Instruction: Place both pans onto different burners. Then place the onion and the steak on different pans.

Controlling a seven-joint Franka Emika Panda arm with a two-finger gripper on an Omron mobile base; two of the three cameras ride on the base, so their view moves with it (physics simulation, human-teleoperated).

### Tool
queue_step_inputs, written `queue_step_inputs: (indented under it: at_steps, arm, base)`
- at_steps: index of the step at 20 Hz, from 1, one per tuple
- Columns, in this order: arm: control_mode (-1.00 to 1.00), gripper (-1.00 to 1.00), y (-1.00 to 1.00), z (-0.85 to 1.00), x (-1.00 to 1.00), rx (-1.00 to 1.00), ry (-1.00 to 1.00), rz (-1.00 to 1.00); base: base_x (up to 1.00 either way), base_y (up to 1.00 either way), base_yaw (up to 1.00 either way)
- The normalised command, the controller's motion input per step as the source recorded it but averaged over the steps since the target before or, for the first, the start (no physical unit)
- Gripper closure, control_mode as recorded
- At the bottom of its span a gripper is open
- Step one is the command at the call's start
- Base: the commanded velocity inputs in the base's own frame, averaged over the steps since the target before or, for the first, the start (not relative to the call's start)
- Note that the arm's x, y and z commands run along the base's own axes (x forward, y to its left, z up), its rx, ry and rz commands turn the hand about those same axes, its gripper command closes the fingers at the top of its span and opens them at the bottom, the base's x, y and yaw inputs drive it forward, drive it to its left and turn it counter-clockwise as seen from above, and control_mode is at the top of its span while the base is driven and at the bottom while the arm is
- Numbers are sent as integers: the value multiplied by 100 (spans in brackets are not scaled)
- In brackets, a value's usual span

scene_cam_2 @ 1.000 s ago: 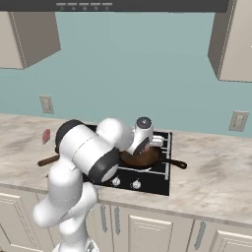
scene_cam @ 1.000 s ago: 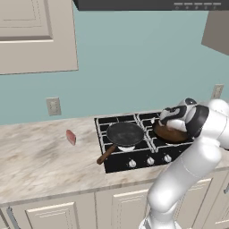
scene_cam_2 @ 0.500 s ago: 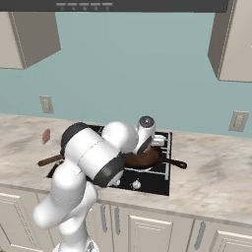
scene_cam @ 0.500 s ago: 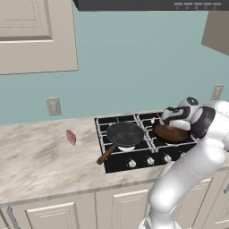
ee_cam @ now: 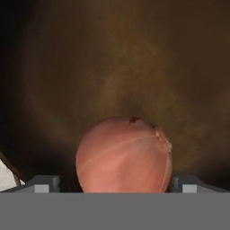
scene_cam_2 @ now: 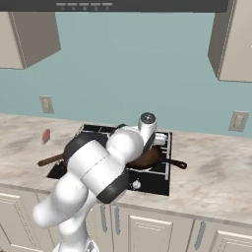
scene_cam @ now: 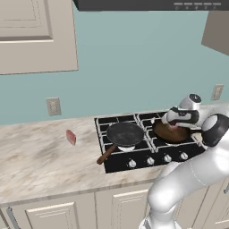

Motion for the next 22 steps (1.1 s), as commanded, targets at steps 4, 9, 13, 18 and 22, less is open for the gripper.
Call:
queue_step_inputs:
  at_steps: [4, 9, 13, 18, 22]
  arm:
    - [-100, -100, 3, 45, -34, -1, 2, -1]
    - [-100, -100, 8, 51, -42, -3, 0, -1]
    - [-100, -100, 12, 50, -49, -4, 0, -1]
    - [-100, -100, 14, 58, -53, -2, 0, -1]
    - [-100, -100, 17, 64, -51, -2, 0, 0]
  base:
    - [0, 0, 0]
    - [0, 0, 0]
    - [0, 0, 0]
    - [0, 0, 0]
    - [0, 0, 0]
